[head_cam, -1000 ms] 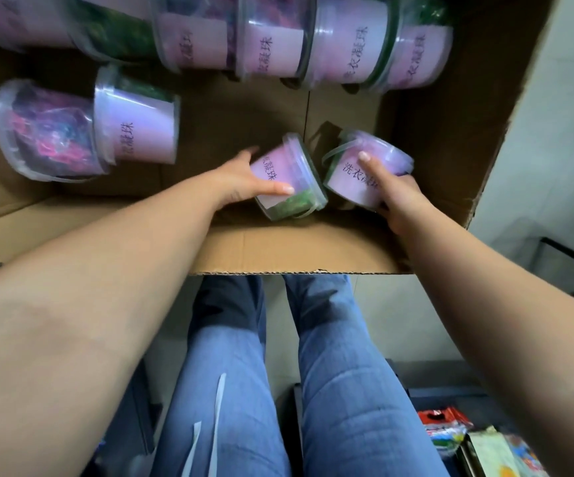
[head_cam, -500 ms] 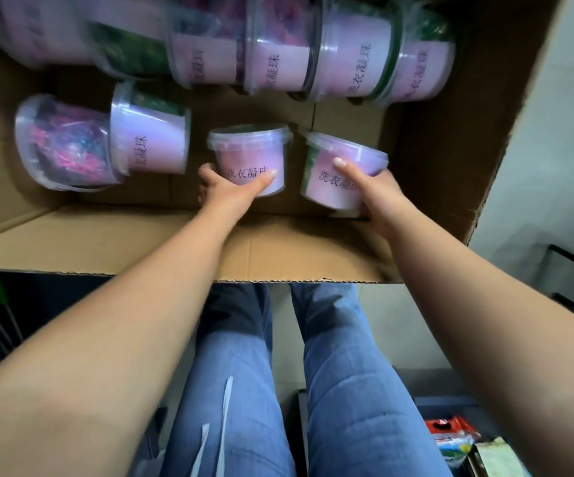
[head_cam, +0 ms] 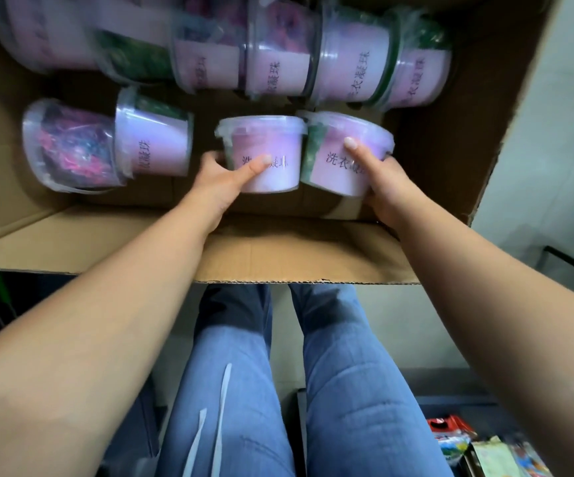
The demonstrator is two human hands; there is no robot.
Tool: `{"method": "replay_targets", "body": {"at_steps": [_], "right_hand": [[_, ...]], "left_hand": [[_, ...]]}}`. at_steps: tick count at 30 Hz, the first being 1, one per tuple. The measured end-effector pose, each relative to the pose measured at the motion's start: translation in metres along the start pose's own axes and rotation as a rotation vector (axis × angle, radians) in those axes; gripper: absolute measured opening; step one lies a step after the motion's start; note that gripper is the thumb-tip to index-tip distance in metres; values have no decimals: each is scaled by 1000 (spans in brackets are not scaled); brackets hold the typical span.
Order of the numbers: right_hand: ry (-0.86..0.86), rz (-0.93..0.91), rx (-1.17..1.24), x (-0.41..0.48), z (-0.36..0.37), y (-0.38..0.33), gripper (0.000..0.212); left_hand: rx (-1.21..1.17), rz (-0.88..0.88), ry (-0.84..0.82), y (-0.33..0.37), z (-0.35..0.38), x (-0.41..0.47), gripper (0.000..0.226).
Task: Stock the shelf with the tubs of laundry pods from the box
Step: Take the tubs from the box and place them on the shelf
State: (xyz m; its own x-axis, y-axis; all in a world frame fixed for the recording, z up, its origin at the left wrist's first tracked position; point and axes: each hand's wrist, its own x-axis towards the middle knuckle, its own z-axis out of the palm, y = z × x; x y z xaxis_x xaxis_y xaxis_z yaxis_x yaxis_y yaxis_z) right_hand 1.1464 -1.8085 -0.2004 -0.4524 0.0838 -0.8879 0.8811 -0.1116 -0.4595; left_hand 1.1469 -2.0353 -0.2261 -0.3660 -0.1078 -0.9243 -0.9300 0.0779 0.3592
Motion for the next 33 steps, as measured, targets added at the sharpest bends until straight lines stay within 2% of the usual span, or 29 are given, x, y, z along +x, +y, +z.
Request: {"method": "replay_targets", "body": {"at_steps": [2,6,7,10,13,15,18,21,24,27,31,33], "right_hand": [[-13,-3,-8,-19,-2,-11,104],[-16,0,-43,-67,1,-46,125],[-30,-23,-45,-84,4,-59,124],[-123,-144,-54,-131,16,-100,111],[-202,-291,-87,-185,29,-146,104],[-271,-393,-123,-218,38,-178,88],[-415,-510,-133,-272,55,-222,51],[-482,-708,-186,-321,80,-263,63],[-653,-871,-223,-381,113,-291,55],[-834,-1009,-260,-443,150,-306,66],[-1078,-1143,-334,-527,204,-297,111],[-1218,-1151,-361,-567,232,-279,111]], "left_hand": [[-18,25,-37,21,-3,-37,117],[-111,27,-142,51,-16,-108,55],[-151,35,-134,58,-21,-127,49],[-246,105,-99,86,-38,-179,55],[-295,287,-103,118,-58,-242,65],[-295,410,-105,133,-71,-281,76],[-362,571,-92,148,-91,-338,85],[-492,718,-2,156,-109,-397,97],[-591,892,113,152,-130,-466,98],[-672,1058,300,135,-157,-531,91],[-768,1234,520,89,-195,-611,59],[-811,1301,622,58,-210,-645,58]]}}
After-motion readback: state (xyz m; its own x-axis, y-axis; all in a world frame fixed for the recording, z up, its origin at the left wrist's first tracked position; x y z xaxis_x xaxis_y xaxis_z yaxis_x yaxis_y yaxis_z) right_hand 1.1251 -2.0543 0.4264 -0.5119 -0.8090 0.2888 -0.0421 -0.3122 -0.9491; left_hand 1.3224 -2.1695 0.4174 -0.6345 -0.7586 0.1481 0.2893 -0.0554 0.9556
